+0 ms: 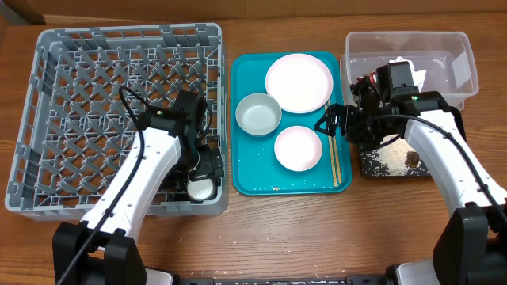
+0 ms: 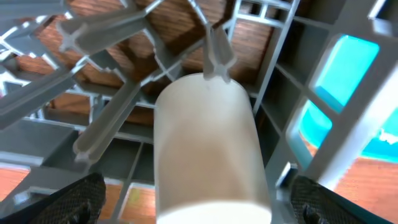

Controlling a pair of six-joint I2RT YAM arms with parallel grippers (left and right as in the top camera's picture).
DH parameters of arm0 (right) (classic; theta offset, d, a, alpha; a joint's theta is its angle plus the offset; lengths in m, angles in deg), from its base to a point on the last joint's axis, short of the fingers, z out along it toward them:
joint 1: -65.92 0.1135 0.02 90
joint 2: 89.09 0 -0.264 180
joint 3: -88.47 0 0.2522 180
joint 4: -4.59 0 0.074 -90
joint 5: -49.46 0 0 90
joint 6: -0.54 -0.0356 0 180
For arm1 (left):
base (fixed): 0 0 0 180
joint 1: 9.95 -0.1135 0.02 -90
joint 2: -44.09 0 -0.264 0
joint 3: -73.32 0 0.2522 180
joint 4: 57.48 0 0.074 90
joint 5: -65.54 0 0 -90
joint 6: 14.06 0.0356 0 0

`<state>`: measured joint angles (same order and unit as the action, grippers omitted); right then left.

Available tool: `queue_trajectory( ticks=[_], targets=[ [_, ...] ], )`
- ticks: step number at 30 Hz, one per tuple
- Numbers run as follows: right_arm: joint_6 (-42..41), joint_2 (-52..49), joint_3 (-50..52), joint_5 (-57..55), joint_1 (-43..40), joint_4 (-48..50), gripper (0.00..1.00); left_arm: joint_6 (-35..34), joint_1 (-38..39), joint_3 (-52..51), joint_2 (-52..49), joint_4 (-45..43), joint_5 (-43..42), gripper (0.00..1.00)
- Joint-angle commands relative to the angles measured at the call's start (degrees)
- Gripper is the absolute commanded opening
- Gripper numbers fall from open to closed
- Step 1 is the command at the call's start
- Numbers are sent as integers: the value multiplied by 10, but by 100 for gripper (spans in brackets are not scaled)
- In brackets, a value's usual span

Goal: Sort waste into correct bins and load items into the dishwasher
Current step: 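Place the white cup upside down in the dish rack with left gripper, then reach the left gripper to the pink bowl and grasp it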

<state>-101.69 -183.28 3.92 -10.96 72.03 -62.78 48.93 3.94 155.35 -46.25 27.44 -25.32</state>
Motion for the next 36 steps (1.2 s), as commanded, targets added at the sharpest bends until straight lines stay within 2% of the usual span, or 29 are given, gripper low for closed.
queue_trajectory(
  ticks=[1,4,9,14,19,27,30,32,36],
  targets=[
    [3,16,-22,-4,1,-11,95,26,2,84,-4,29,-2,95],
    [3,28,-58,-7,1,-37,95,48,4,153,-4,57,-12,95],
    [3,64,-144,-57,1,-101,93,90,19,263,-4,60,-82,94],
    [3,112,-195,-158,1,-160,94,82,60,270,-8,-5,-95,94],
    [1,122,-194,-182,1,-195,94,46,114,266,-62,-45,-93,91],
    [1,119,-193,-182,1,-210,94,-8,181,266,-182,-98,-85,77],
    [1,119,-193,-182,1,-214,95,-36,196,266,-229,-102,-61,73],
    [1,119,-193,-182,1,-214,97,-49,202,267,-255,-102,-55,66],
    [1,119,-193,-182,1,-215,98,-65,207,267,-298,-108,-55,59]
  ],
)
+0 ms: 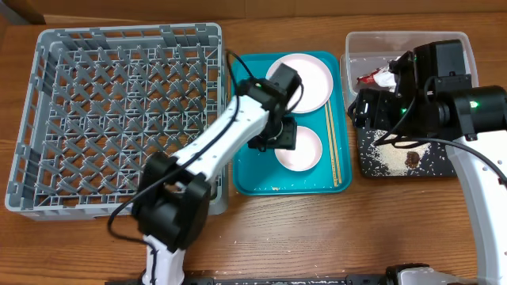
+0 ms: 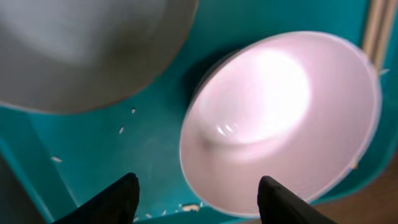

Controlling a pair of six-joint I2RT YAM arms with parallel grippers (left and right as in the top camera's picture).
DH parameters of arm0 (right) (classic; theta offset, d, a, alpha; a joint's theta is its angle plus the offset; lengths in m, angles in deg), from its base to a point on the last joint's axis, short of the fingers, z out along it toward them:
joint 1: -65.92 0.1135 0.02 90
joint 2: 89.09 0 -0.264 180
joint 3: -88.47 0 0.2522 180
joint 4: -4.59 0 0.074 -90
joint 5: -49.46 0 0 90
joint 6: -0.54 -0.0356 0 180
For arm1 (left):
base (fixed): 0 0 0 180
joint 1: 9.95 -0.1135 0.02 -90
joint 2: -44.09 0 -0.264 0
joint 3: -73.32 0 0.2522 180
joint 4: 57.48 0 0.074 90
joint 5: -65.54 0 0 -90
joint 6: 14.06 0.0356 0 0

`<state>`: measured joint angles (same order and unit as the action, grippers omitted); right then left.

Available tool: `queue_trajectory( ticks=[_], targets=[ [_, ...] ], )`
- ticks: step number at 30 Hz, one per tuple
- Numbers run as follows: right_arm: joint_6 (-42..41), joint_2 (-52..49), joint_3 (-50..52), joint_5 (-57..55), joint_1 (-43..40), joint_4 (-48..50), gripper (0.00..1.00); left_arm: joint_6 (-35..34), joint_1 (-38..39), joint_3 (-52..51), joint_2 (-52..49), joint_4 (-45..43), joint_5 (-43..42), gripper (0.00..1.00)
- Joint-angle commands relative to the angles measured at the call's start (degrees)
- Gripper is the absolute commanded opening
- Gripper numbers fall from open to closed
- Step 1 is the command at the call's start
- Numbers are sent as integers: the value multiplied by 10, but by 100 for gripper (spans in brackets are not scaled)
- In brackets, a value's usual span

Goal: Sort waste into correct bins and load items into the dishwasher
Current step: 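Reach the left gripper to the pink bowl and grasp it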

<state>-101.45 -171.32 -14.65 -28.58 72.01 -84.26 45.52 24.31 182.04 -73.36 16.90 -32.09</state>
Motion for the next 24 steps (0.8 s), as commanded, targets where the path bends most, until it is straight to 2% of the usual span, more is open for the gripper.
queue_trajectory(
  ticks=[1,5,7,11,12,17,20,24],
  targets=[
    [-1,-1,-7,-6,2,-1,97,-31,4,0,-35,-4,10,58],
    [-1,-1,-7,-6,2,-3,97,-31,4,0,-49,-5,5,41],
    [-1,-1,-7,-6,2,-2,97,-31,4,0,-49,-5,5,36],
    [-1,-1,-7,-6,2,-2,98,-30,4,0,-47,-4,6,7],
    [-1,-1,-7,-6,2,-2,98,-30,4,1,-47,-4,6,4],
    [-1,-1,-7,-6,2,-2,98,-20,4,19,-47,26,0,4],
    [-2,-1,-7,-5,2,6,98,32,4,64,-40,87,-28,4],
    [-2,-1,-7,-5,2,17,99,66,3,134,1,168,-19,4]
  ],
)
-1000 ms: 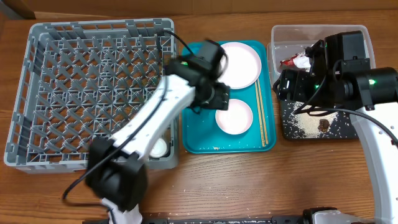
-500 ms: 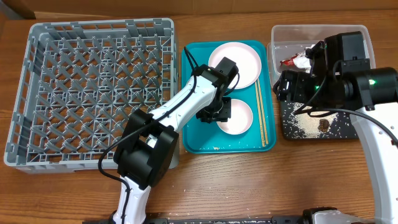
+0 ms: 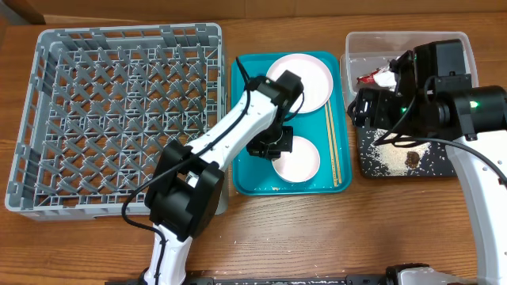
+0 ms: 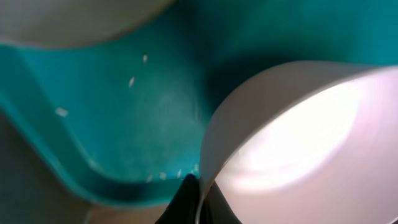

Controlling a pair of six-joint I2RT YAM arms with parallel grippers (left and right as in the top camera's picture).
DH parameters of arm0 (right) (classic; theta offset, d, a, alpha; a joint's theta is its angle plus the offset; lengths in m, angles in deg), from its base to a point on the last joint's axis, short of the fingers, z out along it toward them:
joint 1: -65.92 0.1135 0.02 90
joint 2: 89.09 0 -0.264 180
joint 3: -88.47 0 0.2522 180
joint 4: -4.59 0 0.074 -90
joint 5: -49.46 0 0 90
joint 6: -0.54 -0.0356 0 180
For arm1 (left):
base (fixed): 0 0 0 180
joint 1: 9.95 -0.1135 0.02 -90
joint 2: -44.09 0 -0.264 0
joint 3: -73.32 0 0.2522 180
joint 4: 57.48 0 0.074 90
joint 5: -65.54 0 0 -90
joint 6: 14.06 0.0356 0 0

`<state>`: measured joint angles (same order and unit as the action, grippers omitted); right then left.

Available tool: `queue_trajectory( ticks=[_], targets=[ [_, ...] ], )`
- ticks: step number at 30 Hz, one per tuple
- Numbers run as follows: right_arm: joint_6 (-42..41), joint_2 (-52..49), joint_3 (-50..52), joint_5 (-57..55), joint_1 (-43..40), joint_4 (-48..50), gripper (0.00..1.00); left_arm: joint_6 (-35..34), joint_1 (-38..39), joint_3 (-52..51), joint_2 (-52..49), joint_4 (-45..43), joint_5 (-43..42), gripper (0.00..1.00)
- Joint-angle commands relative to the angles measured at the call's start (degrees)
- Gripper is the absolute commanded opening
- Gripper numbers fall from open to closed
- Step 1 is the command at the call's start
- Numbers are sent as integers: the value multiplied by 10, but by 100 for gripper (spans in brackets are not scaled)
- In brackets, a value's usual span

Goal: Sort waste into correct bins and load items into the dishwasher
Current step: 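Reach the left gripper to the pink bowl and grasp it, then carry the pink bowl to the rack's back edge and set it down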

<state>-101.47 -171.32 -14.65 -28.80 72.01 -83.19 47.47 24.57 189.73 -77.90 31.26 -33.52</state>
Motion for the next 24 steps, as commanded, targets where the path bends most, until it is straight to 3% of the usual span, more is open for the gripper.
queue_trajectory(
  ticks=[1,6,12,24],
  targets=[
    [-1,-1,-7,-3,2,7,99,49,-2,73,65,38,11,4],
    [-1,-1,-7,-3,2,13,100,49,-29,122,155,35,177,4],
    [-1,-1,-7,-3,2,19,100,49,-67,122,182,-37,585,4],
    [-1,-1,-7,-3,2,19,100,45,-128,122,12,-176,892,4]
  ],
)
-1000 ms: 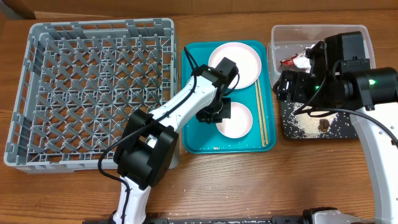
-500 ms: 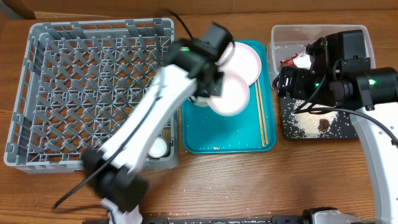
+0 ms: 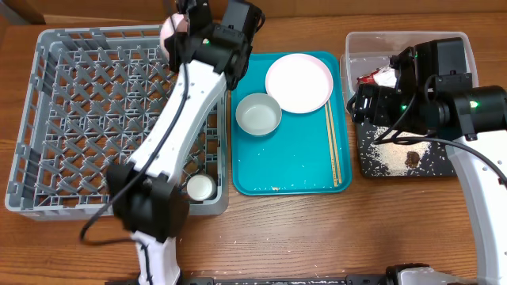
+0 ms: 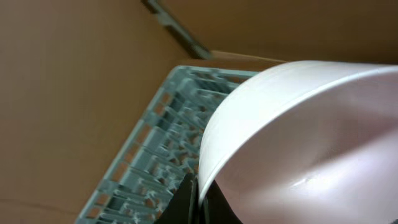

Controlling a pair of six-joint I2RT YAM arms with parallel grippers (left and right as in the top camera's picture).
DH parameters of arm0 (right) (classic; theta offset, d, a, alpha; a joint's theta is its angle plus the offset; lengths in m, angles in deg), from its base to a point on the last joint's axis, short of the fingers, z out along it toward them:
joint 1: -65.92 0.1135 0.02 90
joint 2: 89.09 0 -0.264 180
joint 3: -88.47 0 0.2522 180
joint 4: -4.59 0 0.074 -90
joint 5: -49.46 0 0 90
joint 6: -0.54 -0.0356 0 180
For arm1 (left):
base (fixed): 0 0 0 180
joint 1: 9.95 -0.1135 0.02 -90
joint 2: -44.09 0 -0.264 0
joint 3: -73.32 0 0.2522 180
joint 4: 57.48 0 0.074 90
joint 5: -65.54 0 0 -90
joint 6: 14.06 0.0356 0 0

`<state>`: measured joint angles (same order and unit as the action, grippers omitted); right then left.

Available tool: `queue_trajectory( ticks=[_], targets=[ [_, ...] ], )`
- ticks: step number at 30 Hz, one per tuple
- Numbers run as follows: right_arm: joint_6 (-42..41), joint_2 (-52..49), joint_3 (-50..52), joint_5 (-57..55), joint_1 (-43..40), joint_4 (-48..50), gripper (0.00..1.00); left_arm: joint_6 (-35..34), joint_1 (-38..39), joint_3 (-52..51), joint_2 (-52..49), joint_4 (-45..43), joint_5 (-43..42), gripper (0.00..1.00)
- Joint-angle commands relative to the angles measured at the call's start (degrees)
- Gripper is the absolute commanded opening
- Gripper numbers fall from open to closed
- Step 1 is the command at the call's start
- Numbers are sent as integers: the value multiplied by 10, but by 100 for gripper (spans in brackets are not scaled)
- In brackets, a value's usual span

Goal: Sort waste into correct bins and load items into the dishwasher
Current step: 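Carry the pink bowl to the rack's back edge and set it down, then reach the left gripper to the grey-green bowl and grasp its rim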

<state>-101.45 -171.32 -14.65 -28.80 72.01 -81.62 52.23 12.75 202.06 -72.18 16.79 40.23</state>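
My left gripper (image 4: 198, 194) is shut on the rim of a small pink bowl (image 4: 298, 143). It holds the bowl tilted, high over the far right corner of the grey dish rack (image 3: 47, 119). From overhead the bowl (image 3: 169, 32) shows just left of the left gripper (image 3: 185, 25). A white cup (image 3: 200, 187) stands in the rack's near right corner. The teal tray (image 3: 293, 170) carries a large pink plate (image 3: 299, 83), a pale bowl (image 3: 258, 115) and chopsticks (image 3: 333, 150). My right gripper (image 3: 358, 103) hangs over the bins, and its jaws do not show.
A clear plastic bin (image 3: 455, 47) stands at the far right, with a red and white wrapper (image 3: 382, 77) at its left end. In front of it lies a black tray (image 3: 392, 162) scattered with rice. Crumbs dot the teal tray's near edge.
The left gripper was down on the teal tray, pinching the small pink bowl's rim. Now it holds that bowl in the air above the rack's far right corner. The right arm has not moved.
The left gripper stood open around the white cup in the rack's near right corner, the right gripper low by the chopsticks. Later the left was open over the pink bowl, the right arm over the bins. The left shut on the rim and now holds the bowl above the rack.
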Motion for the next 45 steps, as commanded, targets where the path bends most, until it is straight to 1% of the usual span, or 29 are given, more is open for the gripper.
queue_trajectory(
  ticks=[1,3,4,5,7,12,17,21,27,31,33,45],
  targets=[
    [-2,-1,-7,-3,2,4,100,-2,-10,-1,-60,-50,188,4],
    [-2,-1,-7,-3,2,4,100,12,-10,-1,-87,-91,233,4],
    [-2,-1,-7,-3,2,4,100,31,-10,-1,-102,-118,247,4],
    [-2,-1,-7,-3,2,4,100,57,-10,-1,-115,-145,249,4],
    [-2,-1,-7,-3,2,3,100,84,-11,-1,-135,-187,249,4],
    [-2,-1,-7,-3,2,3,100,96,-17,-1,-175,-268,249,4],
    [-2,-1,-7,-3,2,3,100,96,-24,-1,-183,-322,210,4],
    [-2,-1,-7,-3,2,3,100,96,-30,-1,-183,-335,152,4],
    [-2,-1,-7,-3,2,3,100,94,-33,-1,-184,-377,143,4],
    [-2,-1,-7,-3,2,3,100,94,-37,-1,-184,-385,93,4],
    [-2,-1,-7,-3,2,3,100,94,-40,-1,-185,-385,81,4],
    [-2,-1,-7,-3,2,3,100,101,-49,-1,-223,-389,94,4]
  ],
)
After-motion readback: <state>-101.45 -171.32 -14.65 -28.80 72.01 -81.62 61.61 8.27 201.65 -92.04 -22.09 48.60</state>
